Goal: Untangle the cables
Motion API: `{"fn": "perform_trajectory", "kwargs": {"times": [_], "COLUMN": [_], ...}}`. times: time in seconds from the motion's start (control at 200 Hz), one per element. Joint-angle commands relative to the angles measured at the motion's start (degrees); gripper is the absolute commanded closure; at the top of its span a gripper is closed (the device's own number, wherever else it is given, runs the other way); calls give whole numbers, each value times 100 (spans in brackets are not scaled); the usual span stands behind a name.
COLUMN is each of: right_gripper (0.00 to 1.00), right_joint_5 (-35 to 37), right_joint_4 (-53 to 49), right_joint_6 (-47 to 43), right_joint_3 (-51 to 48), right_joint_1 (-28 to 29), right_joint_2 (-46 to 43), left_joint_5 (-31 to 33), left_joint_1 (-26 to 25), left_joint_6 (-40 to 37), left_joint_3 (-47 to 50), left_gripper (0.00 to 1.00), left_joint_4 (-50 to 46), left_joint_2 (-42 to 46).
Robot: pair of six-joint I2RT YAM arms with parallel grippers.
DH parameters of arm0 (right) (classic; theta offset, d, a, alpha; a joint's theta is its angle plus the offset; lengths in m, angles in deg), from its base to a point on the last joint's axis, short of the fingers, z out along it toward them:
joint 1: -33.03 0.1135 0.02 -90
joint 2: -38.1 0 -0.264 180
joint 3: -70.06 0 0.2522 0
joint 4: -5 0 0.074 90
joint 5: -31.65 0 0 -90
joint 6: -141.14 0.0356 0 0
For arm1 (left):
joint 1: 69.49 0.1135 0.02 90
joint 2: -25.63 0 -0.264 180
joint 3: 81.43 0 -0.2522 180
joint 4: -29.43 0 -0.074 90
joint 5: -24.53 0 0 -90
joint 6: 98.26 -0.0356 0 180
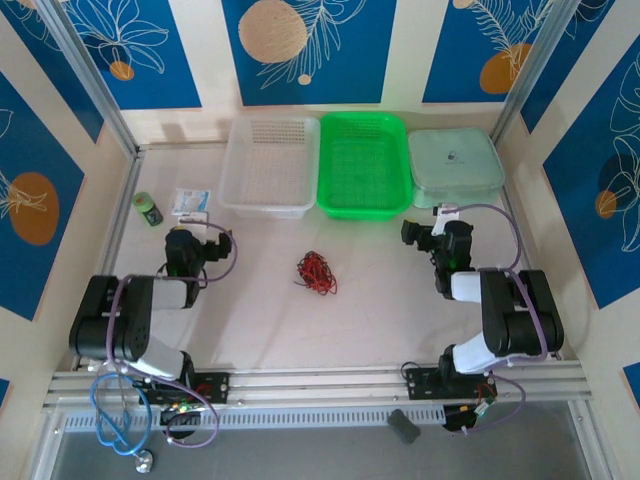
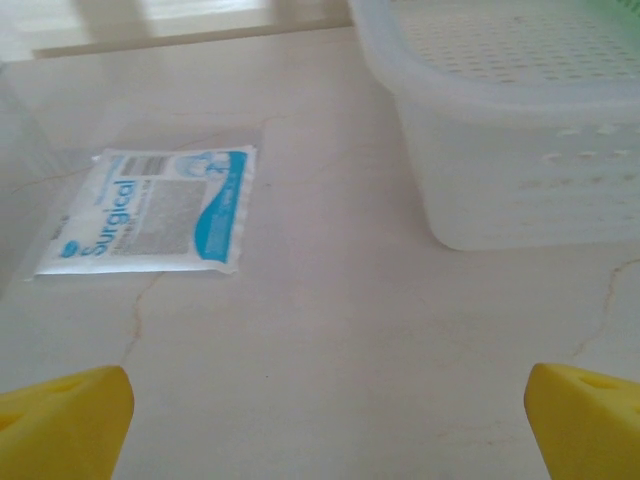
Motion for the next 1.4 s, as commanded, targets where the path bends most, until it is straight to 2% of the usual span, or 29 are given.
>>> {"fn": "perform_trajectory", "kwargs": {"times": [0.0,0.105,0.17,0.26,0.34,0.46,0.565,0.635,0.775,0.885,0.97,1.06,1.221,1.396], "right_gripper": [0,6,12,14,7,8,12,14,18,19,21,23,26,28], "right_joint_5": [777,1036,947,496,119,61,-217,-668,-1241,-1603,-1912,-1986,-2182,-2387], "right_joint_4": [-1465,-3200,-4175,-5446,-6638,-8019,-8686,-8784,-8609,-8065,-7420,-6933,-6344,-5742], "right_joint_6": [390,783,909,997,998,1019,1296,1543,2214,2839,3244,3635,3993,4306], "right_joint_3": [562,1414,2069,3124,4216,5556,6139,6154,5711,5136,4659,4263,3769,3234], "right_joint_1": [21,52,120,192,360,1004,1653,2072,2821,3232,3341,3339,3361,3455], "right_joint_2": [-873,-1523,-1733,-1622,-1156,-372,44,173,383,644,870,1023,1253,1366], "left_joint_5": [665,1294,1294,981,562,-205,-706,-808,-848,-1093,-1112,-1121,-1338,-1305], "left_joint_1": [-16,-21,-24,-24,-33,-96,-380,-774,-1904,-2632,-3071,-3337,-3516,-3710], "left_joint_6": [348,1132,1477,1702,1802,2019,2204,2218,2215,2454,2659,3025,3609,3719], "left_joint_3": [-331,-836,-1292,-1872,-2324,-2924,-3422,-3697,-4050,-4067,-3978,-3786,-3488,-3661], "left_gripper": [0,0,0,0,0,0,0,0,0,0,1,3,7,17], "left_joint_4": [-997,-2494,-3517,-4559,-5224,-6006,-6711,-7169,-7829,-7841,-7580,-7076,-6053,-5847], "left_joint_2": [997,1975,2342,2587,2648,2569,2398,2280,1963,1502,1044,570,-140,-962]}}
